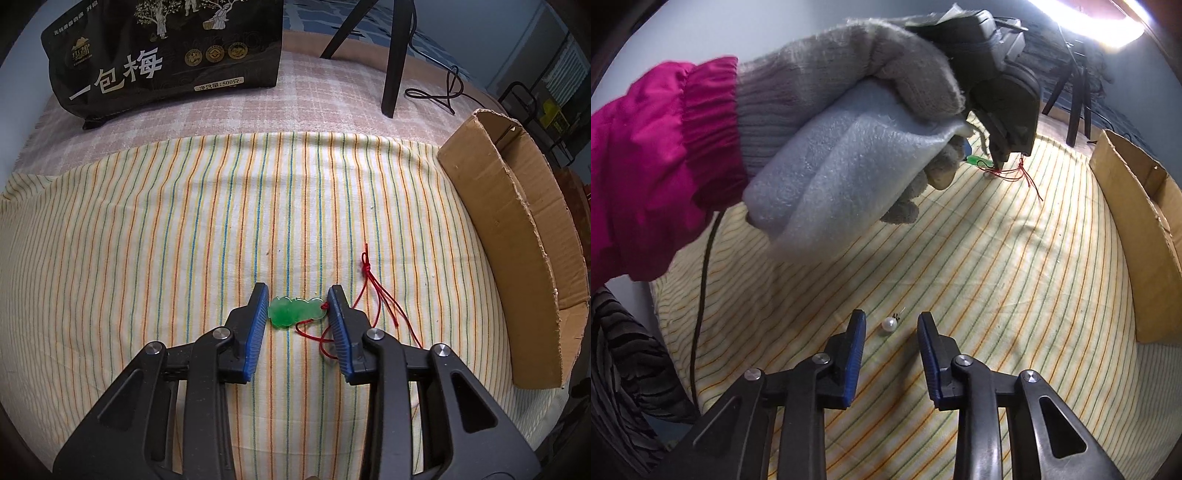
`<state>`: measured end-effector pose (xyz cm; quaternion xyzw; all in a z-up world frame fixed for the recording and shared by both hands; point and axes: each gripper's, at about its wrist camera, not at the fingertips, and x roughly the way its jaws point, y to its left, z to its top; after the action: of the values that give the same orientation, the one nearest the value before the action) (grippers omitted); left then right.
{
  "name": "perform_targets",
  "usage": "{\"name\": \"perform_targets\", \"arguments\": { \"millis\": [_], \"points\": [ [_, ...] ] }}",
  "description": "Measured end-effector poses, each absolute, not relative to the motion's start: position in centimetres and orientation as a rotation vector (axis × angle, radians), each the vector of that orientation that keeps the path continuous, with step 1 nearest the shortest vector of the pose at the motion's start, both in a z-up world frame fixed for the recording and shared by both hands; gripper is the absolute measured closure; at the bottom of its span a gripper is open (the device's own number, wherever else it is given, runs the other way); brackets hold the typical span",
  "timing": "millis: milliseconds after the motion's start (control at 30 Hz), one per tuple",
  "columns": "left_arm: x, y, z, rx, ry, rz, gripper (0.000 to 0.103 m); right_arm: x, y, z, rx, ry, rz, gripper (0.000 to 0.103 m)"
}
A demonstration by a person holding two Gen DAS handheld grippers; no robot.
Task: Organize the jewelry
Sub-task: 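Grasp the green jade pendant by its body with the left tool, then carry the jade pendant into the box and open the left tool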
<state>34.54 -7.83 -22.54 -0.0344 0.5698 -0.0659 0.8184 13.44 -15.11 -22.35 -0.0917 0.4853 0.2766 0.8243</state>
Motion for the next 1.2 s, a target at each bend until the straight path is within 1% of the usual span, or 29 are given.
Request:
{"name": "perform_targets", "arguments": {
  "millis": [100,167,200,233,600,967,1200],
  "points": [
    [34.5,-8.0,-22.6,-0.069,1.212,-0.143,0.07,13.6,-14.4,-22.8,-0.231,1.036,0.584,0.08],
    [34.6,-8.0,-22.6,-0.068,1.212,-0.147,0.07,13.5,-14.0,-22.9,-0.258,1.031,0.58,0.088],
    [34.5,-8.0,-22.6,-0.07,1.212,-0.147,0.07,13.3,-13.8,-22.9,-0.276,1.029,0.577,0.095],
    [34.6,-7.9,-22.6,-0.073,1.213,-0.148,0.07,13.2,-13.6,-22.9,-0.286,1.027,0.573,0.097],
    [33.9,-6.1,-21.0,-0.135,1.199,-0.142,0.07,13.1,-15.4,-21.5,-0.216,1.005,0.556,0.097],
    [32.0,-4.2,-16.6,-0.202,1.119,-0.196,0.07,12.4,-18.0,-17.4,-0.155,0.939,0.522,0.097],
    [30.6,-4.8,-13.9,-0.233,1.068,-0.249,0.07,13.0,-20.4,-14.9,-0.102,0.908,0.471,0.097]
  ]
}}
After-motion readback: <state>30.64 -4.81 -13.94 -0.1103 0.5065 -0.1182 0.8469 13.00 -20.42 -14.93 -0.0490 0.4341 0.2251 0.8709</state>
